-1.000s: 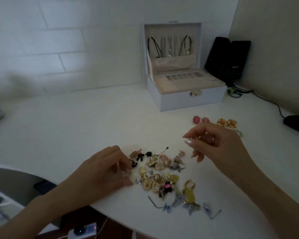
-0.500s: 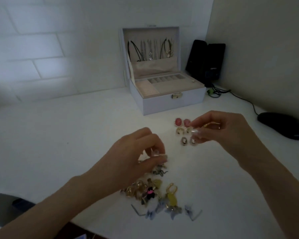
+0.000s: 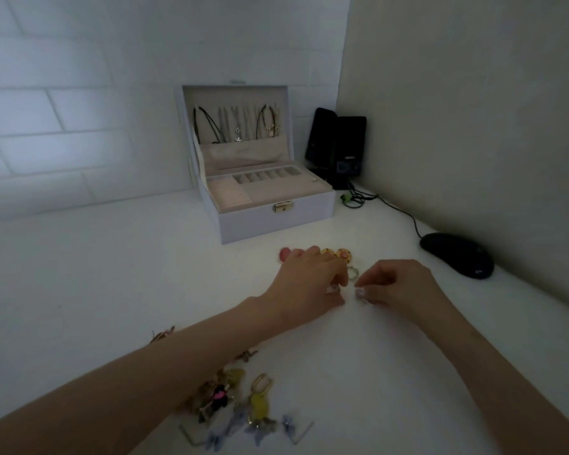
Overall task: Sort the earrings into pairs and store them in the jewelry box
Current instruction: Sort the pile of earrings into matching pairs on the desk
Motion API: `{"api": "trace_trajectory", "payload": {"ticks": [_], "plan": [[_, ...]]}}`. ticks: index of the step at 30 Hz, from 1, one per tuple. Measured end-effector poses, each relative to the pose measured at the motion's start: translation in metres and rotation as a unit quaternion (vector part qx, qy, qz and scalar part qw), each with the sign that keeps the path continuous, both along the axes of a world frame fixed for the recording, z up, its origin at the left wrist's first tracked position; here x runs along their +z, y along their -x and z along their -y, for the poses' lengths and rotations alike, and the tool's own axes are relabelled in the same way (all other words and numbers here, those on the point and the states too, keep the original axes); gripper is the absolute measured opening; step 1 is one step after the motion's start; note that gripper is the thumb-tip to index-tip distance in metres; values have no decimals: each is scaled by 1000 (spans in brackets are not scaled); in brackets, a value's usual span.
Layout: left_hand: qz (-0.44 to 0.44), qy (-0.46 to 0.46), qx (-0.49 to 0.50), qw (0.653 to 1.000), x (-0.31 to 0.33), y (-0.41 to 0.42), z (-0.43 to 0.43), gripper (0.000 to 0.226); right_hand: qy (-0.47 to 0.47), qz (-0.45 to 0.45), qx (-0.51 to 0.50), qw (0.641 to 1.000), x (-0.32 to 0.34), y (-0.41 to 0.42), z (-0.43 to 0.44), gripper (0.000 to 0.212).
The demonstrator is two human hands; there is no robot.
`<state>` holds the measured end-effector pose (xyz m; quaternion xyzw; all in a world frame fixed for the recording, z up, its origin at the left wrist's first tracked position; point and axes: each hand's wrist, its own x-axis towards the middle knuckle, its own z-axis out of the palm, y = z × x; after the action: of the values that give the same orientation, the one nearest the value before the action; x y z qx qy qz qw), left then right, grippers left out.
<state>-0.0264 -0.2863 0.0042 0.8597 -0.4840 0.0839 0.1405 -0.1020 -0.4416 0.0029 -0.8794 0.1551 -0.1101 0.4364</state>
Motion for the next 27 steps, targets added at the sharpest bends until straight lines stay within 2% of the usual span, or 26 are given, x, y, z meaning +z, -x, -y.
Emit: {"api": "trace_trajectory", "payload": {"ticks": [3, 8, 16, 22, 27], "plan": [[1, -9, 9, 1000, -3, -3, 0, 26, -3, 3, 20, 1000, -1, 2, 5, 9], [6, -13, 14, 1000, -3, -5, 0, 30, 65, -19, 49, 997, -3, 4, 9, 25], [-21, -28, 24, 999, -2, -11, -4, 41, 109, 28, 43, 993, -12, 2, 1, 21], [9, -26, 31, 999, -1, -6, -5, 21, 120, 34, 40, 991, -15, 2, 2, 17], [2, -4, 39, 999, -4, -6, 7, 18, 127, 35, 25, 991, -17, 1, 3, 15]]}}
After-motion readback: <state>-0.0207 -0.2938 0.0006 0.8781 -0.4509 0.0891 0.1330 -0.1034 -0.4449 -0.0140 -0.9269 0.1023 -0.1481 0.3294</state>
